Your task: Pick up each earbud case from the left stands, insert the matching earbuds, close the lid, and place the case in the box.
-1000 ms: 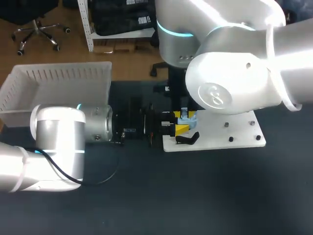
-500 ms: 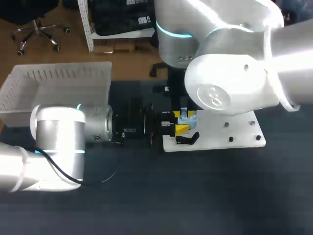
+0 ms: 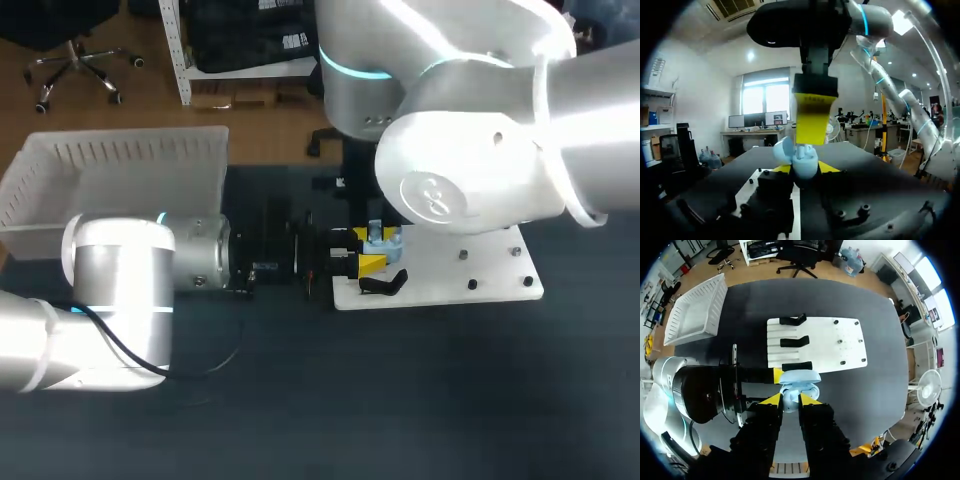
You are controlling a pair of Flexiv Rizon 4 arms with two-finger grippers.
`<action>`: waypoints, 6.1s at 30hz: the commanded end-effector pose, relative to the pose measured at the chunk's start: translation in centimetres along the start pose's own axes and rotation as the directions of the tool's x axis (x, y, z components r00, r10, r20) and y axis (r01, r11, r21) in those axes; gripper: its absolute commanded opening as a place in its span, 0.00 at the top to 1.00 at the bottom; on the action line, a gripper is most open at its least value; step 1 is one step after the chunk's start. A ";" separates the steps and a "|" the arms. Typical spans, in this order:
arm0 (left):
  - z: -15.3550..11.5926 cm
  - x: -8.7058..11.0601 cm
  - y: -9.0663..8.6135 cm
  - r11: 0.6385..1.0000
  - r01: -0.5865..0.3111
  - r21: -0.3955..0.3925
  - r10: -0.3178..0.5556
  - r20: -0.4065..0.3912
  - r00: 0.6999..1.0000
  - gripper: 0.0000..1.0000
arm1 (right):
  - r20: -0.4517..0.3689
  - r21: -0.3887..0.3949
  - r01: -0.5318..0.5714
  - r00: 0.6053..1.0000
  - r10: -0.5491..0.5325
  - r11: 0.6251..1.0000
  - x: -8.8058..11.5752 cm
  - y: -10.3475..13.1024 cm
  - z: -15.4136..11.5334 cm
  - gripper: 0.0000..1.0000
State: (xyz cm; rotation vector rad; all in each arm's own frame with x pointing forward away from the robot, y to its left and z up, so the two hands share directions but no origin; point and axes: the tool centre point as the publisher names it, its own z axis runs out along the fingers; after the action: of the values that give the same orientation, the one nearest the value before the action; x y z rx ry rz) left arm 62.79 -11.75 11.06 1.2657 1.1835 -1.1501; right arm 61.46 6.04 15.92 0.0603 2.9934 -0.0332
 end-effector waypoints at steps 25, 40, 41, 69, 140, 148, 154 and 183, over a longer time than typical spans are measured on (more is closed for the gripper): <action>0.0 0.1 -0.2 1.000 -0.004 -0.009 0.004 0.003 1.000 1.00 | -0.011 0.003 0.013 1.000 -0.013 1.000 -0.5 0.2 0.8 1.00; 0.0 0.1 -0.2 1.000 -0.004 -0.009 0.004 0.003 1.000 1.00 | -0.012 0.024 0.030 0.999 -0.030 0.999 -0.3 -0.1 1.1 0.92; 0.0 0.1 -0.2 1.000 -0.004 -0.009 0.004 0.003 1.000 1.00 | -0.009 0.025 0.034 0.999 -0.033 0.999 -0.3 -0.1 1.0 0.91; 0.0 0.1 -0.2 1.000 -0.004 -0.009 0.004 0.003 1.000 1.00 | 0.073 -0.001 -0.139 0.988 0.138 0.990 -3.0 -3.1 -2.3 0.00; -19.2 -1.6 10.9 0.865 -0.075 -0.496 -0.123 -0.354 0.927 1.00 | 0.114 -0.059 -0.434 0.892 0.438 0.899 -0.2 -12.9 -1.2 0.00; -25.6 0.3 17.7 0.707 -0.075 -0.704 -0.241 -0.339 0.909 1.00 | 0.114 -0.059 -0.434 0.892 0.438 0.899 -0.2 -12.9 -1.2 0.00; -29.0 1.5 19.9 0.644 -0.078 -0.761 -0.304 -0.349 0.886 1.00 | 0.114 -0.059 -0.434 0.892 0.438 0.899 -0.2 -12.9 -1.2 0.00; -29.7 -2.0 16.0 0.604 -0.130 -0.786 -0.232 -0.329 0.915 0.00 | 0.114 -0.059 -0.434 0.892 0.438 0.899 -0.2 -12.9 -1.2 0.00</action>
State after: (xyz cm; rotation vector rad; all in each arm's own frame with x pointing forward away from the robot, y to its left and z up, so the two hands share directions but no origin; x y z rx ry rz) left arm 79.20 17.91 15.24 0.8841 1.8111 -0.4105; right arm 61.09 -6.73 17.39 0.6962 2.7871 0.0585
